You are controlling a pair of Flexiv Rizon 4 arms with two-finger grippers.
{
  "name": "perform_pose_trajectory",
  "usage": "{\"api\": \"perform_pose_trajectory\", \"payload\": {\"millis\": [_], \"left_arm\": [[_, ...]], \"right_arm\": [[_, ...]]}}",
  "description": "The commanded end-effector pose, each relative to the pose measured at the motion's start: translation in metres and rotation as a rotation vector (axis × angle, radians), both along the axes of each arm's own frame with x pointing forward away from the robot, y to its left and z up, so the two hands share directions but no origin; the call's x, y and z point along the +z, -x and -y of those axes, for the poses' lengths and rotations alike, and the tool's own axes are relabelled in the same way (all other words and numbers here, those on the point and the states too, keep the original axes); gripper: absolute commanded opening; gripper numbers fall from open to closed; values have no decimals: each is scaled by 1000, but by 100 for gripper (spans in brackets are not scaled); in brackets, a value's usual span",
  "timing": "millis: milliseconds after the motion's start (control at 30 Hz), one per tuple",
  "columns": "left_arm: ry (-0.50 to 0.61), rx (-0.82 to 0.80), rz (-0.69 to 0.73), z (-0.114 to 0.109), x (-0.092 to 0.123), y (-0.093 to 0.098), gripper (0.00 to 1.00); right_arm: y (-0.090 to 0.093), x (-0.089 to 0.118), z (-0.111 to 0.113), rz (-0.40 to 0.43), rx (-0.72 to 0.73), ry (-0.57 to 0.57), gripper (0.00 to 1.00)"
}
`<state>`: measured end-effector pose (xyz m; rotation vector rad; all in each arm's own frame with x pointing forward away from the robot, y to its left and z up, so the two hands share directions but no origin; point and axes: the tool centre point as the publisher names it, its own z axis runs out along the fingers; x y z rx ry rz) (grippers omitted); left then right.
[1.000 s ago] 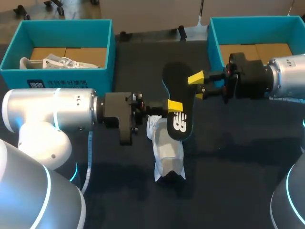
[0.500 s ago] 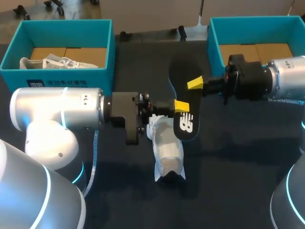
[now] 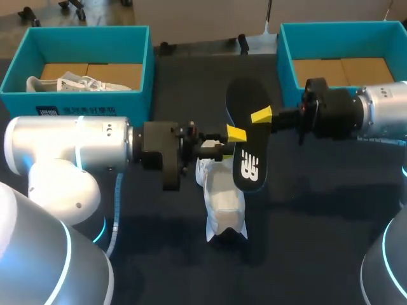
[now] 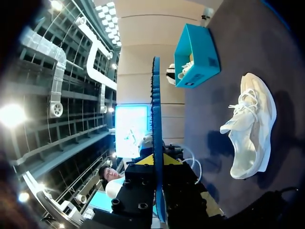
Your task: Take the shoe out of the shoebox, open the shoe tongue, remove and reinsert the insole, then place the shoe into the shoebox
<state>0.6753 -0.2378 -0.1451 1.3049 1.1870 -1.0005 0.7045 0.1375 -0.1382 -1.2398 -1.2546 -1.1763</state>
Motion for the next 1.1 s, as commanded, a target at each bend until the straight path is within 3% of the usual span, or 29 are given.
{"api": "perform_pose_trajectory", "payload": {"millis": [33,200,367,600,967,1100], "left_arm": [[-29,0,-1,-20,4,4,100],[-51,-4,-20,-26,10,-1,100],[-146,11,-57,-30,14,-10,100],[-204,41,-122,-25,35,-13,100],[-188,55,-154,-24,39,-14,100],[-209,64,-196,-17,63,-10,100]], "right_arm": [[2,-5,0,-5,-3,-5,0],[2,-13,-1,-14,-10,-16,0],[2,-16,-4,-24,-5,-18,0],[1,-20,-9,-35,5,-6,0],[-1,-22,-12,-40,17,12,0],[-1,-22,-13,-47,27,24,0]]}}
